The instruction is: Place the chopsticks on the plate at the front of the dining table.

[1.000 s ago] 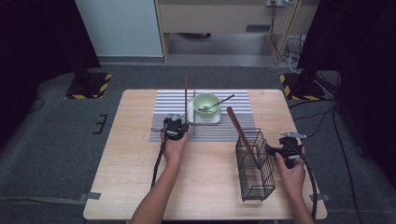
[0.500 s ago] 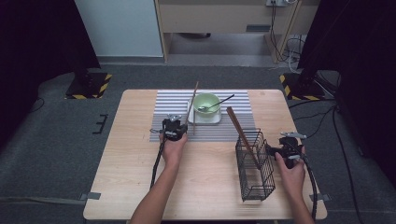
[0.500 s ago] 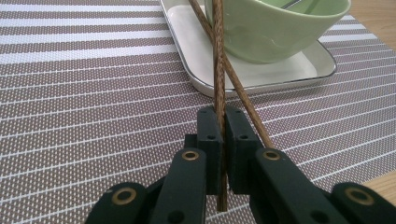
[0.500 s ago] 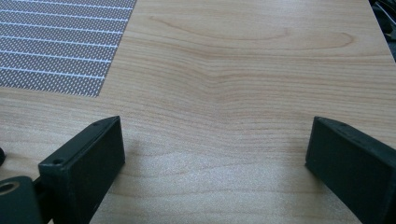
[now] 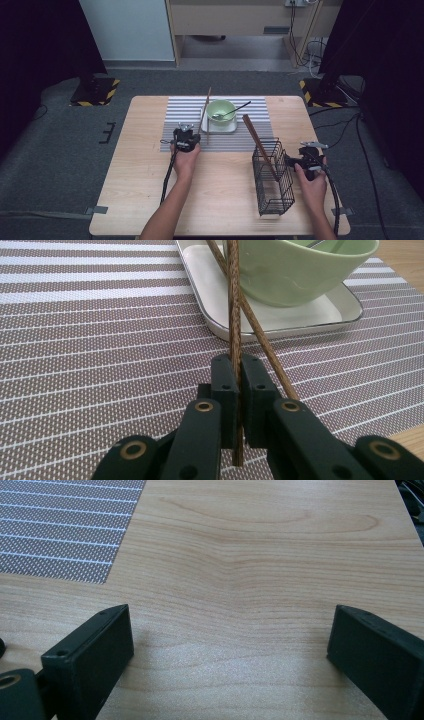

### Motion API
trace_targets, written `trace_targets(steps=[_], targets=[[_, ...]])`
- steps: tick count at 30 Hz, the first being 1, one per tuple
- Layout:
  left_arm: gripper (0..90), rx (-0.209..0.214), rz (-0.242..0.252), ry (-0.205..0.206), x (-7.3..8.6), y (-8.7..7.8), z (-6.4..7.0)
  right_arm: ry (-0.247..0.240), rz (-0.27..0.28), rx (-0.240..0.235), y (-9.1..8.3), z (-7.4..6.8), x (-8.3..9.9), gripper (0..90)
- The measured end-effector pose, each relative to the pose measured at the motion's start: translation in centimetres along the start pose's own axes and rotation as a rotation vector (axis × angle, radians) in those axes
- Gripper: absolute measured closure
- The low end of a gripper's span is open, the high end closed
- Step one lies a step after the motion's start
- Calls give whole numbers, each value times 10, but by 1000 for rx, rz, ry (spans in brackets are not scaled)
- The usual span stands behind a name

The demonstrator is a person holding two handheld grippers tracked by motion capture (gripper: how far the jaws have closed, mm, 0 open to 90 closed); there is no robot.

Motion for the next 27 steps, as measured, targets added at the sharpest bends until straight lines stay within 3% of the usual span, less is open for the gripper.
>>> trace_targets(steps=[16,27], targets=[[857,-24,-14,-18,1,2,-3,0,0,0,0,0,0,47],[857,-63,-17,-25,4,3,-1,0,0,0,0,0,0,47]])
Point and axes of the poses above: each handheld gripper's, and its own axes: y roughly forward along the jaws, x roughly out of its underside, z roughly to its right, the point moved 1 cm from there along y, roughly forward along the jaws, and after that the axes turned 13 degrees about x, right-handed, at the moved point
